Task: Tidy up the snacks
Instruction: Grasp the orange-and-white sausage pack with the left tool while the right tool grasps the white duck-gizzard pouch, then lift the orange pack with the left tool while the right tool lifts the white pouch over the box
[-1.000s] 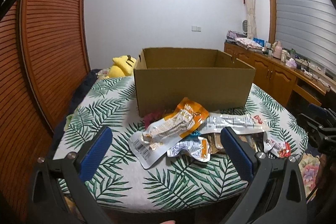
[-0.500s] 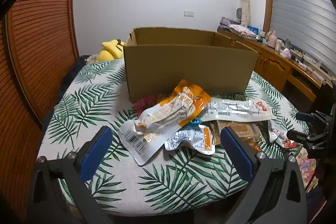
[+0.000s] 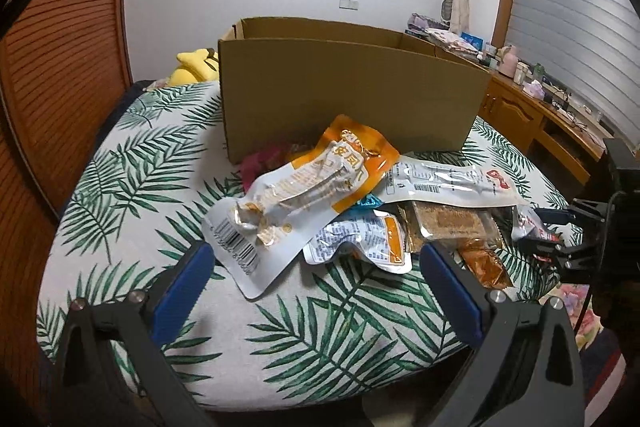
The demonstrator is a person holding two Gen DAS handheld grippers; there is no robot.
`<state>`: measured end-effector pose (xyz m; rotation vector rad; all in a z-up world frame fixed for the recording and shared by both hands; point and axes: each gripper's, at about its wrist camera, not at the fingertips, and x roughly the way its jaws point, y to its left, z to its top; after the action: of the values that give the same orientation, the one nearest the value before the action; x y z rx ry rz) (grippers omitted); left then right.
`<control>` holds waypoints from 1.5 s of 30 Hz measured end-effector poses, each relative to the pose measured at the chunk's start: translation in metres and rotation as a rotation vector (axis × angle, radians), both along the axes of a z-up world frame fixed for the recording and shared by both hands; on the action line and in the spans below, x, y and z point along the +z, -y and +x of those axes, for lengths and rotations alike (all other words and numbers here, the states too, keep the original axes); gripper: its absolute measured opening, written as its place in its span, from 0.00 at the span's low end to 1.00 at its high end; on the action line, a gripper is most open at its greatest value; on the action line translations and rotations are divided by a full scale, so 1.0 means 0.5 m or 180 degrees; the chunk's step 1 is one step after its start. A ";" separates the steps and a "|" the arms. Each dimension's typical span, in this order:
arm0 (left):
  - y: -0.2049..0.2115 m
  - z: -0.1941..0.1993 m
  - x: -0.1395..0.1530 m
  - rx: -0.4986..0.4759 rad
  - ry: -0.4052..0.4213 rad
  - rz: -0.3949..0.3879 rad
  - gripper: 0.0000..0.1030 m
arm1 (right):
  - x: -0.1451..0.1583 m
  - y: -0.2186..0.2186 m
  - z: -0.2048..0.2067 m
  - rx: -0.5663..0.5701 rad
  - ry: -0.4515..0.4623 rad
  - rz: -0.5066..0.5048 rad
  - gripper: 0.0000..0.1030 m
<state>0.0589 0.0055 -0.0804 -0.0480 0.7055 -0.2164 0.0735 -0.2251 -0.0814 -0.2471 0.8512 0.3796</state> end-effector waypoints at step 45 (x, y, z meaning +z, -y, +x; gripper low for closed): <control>0.017 0.205 0.007 -0.0784 -0.0403 0.0423 0.46 | -0.009 0.006 0.051 -0.0068 -0.0034 0.0120 0.68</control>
<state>0.1616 -0.0029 -0.0771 0.1542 0.8507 -0.4042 0.0991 -0.2283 -0.0857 -0.2011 0.8558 0.3769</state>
